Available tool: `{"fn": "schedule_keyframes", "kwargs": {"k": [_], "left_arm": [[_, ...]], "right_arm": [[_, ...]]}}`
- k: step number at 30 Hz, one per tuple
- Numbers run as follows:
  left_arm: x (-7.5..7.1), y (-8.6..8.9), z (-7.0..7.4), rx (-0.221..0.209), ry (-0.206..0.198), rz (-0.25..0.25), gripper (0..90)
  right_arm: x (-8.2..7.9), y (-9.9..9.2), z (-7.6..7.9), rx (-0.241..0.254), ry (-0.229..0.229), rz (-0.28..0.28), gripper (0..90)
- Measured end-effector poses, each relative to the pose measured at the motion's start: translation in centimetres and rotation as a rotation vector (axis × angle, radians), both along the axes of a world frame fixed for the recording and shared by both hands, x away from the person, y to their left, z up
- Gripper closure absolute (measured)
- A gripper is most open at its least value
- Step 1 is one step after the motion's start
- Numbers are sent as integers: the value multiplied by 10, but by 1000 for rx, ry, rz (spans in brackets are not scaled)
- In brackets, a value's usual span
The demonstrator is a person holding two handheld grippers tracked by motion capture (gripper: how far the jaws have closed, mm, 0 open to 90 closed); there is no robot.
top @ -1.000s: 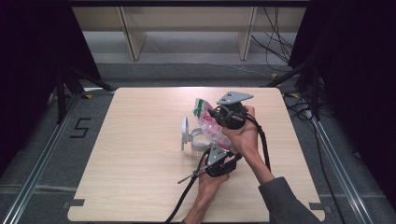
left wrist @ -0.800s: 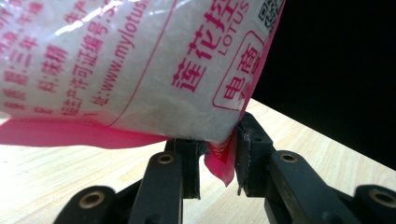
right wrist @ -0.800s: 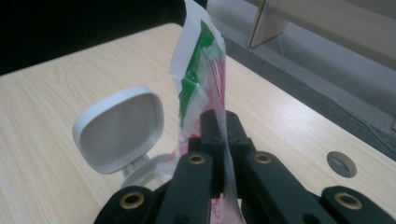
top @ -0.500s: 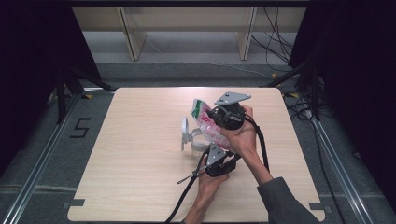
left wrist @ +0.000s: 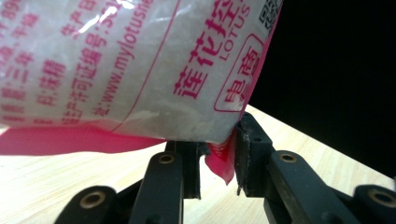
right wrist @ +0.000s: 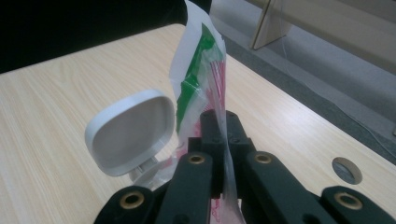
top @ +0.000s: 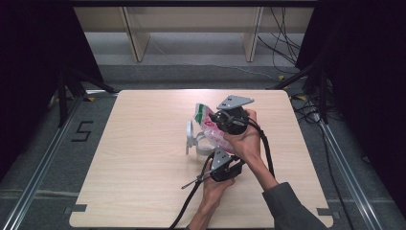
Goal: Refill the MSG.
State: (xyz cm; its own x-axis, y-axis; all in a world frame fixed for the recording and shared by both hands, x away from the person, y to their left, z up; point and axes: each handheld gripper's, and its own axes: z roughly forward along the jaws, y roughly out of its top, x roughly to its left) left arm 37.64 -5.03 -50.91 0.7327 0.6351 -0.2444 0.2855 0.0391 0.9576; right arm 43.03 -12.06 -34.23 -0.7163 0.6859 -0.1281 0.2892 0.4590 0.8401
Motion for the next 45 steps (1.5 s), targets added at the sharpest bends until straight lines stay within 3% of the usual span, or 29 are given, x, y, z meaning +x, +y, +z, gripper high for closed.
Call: {"fn": "schedule_keyframes", "kwargs": {"k": [2, 6, 8, 9, 13, 18, 20, 21, 22, 25, 26, 28, 30, 31, 36, 37, 41, 44, 45], "left_arm": [[1, 0, 0, -8, -12, 2, 734], [0, 1, 0, 17, -8, 1, 735], [0, 1, 0, 18, -9, -7, 735], [-1, 1, 1, 9, 2, 7, 735], [-1, 1, 1, -6, -6, -1, 735], [-1, 3, 2, 33, -1, -2, 735], [-1, 1, 2, -3, -4, -3, 735], [-1, 1, 2, -4, -3, -3, 735], [-1, 2, 2, -5, -4, -4, 735], [-3, 2, 3, 21, 0, 3, 735], [-2, 2, 2, 6, -3, 0, 735], [-1, 3, 2, 27, -7, -12, 736], [-2, 2, 2, 19, -8, -9, 735], [-2, 3, 2, 41, -9, -8, 735], [-2, 1, 3, -1, -6, -4, 735], [-2, 1, 3, 1, -5, -6, 735], [-2, 1, 3, 3, -9, -9, 735], [-3, 1, 3, -6, -7, -7, 735], [-3, 1, 3, -5, -6, -8, 736]], "right_arm": [[0, -2, 2, 10, 4, 6, 900], [0, 0, 0, 0, 18, 1, 900], [1, 0, 1, 14, -12, 7, 900], [0, 1, 1, 3, 8, 10, 900], [0, 1, 1, 6, 9, 14, 900], [1, 1, 0, 19, 1, 5, 900], [0, 1, 1, 11, 4, 6, 900], [1, 1, 1, 11, -10, 8, 900], [1, 1, 2, 14, 10, 13, 900], [0, 2, 1, 8, 15, 8, 900], [0, 2, 1, 10, 16, 9, 900], [1, 1, 1, 18, 6, 10, 900], [0, 1, 1, 22, 27, 3, 900], [0, 0, 1, 16, 23, 5, 900], [1, 1, 1, 21, 16, 12, 900], [1, 2, 1, 19, 1, 6, 900], [2, 3, 0, 11, 5, 8, 900], [0, 4, 0, 32, 20, -7, 900], [1, 3, 0, 16, 12, 7, 900]]}}
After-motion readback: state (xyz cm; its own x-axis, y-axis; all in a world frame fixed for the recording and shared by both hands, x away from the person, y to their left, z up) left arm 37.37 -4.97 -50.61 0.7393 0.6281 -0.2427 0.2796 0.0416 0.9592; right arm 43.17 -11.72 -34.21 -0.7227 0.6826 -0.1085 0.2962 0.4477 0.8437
